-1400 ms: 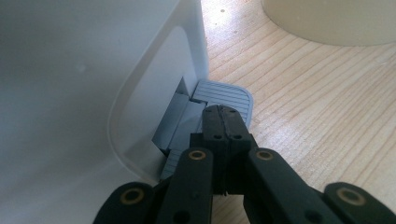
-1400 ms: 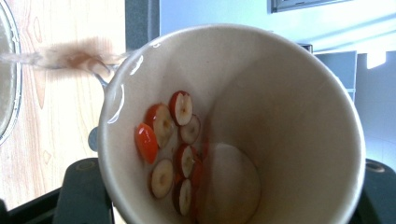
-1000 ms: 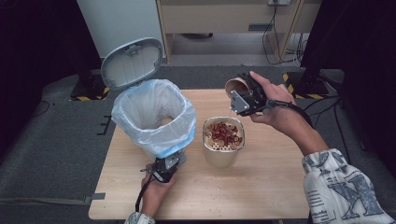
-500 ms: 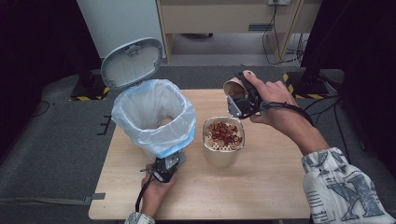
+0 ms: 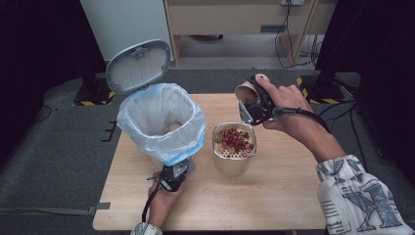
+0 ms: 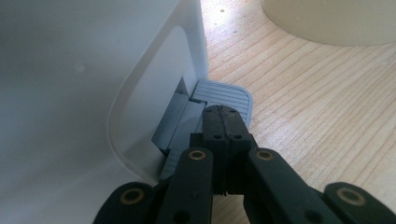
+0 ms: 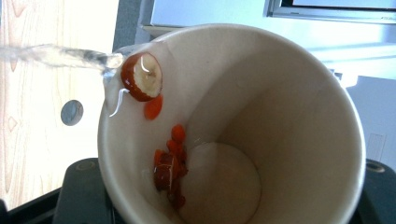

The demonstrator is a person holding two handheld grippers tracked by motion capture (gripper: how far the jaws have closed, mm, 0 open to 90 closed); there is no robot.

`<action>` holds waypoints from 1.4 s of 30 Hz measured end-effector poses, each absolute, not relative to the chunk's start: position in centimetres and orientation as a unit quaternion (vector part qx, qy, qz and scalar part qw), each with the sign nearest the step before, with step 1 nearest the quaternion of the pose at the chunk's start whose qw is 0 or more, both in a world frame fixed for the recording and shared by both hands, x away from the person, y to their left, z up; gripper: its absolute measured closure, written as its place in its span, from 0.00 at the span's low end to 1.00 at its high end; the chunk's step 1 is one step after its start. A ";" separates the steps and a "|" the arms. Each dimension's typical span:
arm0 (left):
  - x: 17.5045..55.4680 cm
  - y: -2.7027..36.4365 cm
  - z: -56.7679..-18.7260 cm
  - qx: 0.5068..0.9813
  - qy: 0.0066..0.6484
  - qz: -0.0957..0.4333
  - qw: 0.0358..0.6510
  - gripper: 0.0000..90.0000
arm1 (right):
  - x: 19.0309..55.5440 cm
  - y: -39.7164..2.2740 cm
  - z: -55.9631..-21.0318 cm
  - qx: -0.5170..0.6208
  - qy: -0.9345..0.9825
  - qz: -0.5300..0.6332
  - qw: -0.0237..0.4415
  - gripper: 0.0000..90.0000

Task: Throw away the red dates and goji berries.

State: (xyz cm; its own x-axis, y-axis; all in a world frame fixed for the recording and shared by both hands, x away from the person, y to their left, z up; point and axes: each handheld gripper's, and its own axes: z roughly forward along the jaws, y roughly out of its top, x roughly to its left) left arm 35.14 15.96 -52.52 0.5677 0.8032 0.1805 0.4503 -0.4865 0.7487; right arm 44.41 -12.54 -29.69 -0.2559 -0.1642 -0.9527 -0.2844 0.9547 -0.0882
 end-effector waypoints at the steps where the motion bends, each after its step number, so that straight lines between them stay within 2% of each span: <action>1: 35.1 16.0 -52.5 0.820 0.382 0.265 0.333 0.99 | 44.4 -12.5 -29.7 -0.141 0.791 0.051 0.593 0.35; 17: 35.1 15.9 -52.5 0.820 0.382 0.265 0.333 0.99 | 44.2 -11.9 -29.9 -0.186 0.765 -0.009 0.617 0.35; 42: 35.1 15.9 -52.5 0.821 0.382 0.265 0.333 0.99 | 43.9 -11.4 -30.2 -0.203 0.758 -0.019 0.619 0.35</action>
State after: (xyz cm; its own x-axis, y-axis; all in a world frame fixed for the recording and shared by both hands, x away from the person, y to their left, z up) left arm 35.13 15.94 -52.53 0.5682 0.8028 0.1807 0.4501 -0.4869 0.7485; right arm 43.91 -11.37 -30.19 -0.1498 -0.3315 -0.9315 -0.2854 0.9165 -0.2802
